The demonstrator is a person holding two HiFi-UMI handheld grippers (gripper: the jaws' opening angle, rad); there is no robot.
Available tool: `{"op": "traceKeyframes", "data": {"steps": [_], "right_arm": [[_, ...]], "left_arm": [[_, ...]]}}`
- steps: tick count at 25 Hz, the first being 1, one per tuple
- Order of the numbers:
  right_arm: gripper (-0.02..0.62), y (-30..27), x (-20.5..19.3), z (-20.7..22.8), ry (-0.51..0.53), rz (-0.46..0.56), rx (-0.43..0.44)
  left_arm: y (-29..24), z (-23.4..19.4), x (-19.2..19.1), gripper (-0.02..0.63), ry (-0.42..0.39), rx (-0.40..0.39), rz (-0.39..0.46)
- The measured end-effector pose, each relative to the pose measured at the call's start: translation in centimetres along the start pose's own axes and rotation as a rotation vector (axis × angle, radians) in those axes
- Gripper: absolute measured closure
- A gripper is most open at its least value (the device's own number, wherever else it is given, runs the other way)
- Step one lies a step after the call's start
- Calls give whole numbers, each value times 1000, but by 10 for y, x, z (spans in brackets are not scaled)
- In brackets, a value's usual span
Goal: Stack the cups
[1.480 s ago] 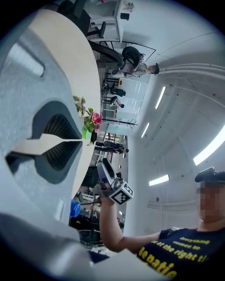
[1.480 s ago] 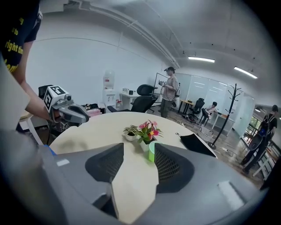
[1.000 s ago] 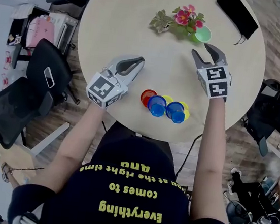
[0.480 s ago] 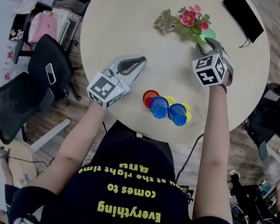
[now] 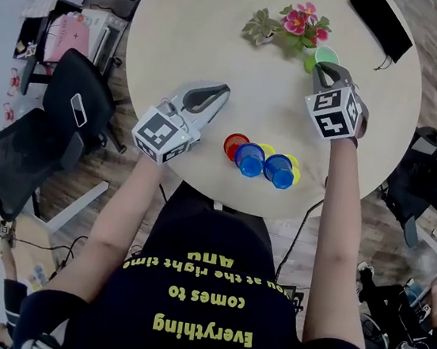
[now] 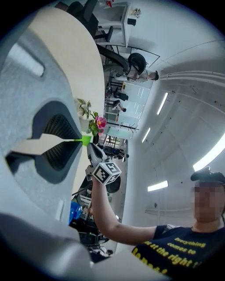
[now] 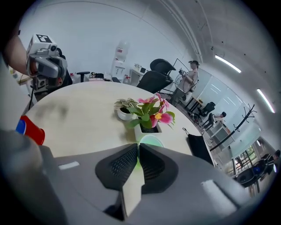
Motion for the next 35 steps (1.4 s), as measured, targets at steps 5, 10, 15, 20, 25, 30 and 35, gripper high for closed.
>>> {"op": "traceKeyframes", "data": {"steps": [5,10,15,20,25,30,35], "right_arm": [[566,38,13,-12,-155,108,27],[566,84,49,-35,-274,264,59],[566,128,78,-56,-365,398,88],[566,166,93,-75,-433,500,138],[567,193,94,-91,-515,571,188],[566,207,90,-103,-551,609,192],[566,216,81,-107,-572,611,157]], "left_arm": [[-8,15,9,589,-59,-39,-9],[-18,35,21,559,-37,-122,-5],[-23,47,22,443,12,-125,-17],[-30,59,24,363,68,-186,-17],[-28,74,33,356,57,-257,13],[-17,86,42,356,21,-305,34],[-4,89,50,367,29,-326,68]]}}
Point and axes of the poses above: the fingertips, and each gripper's own axes: y backward along the fingers, z to its right, x out of its top, the point moved 5 cm from there along y, backward along the fingers, and after that the axes turned 9 degrees about z, right-handed, at the moved point
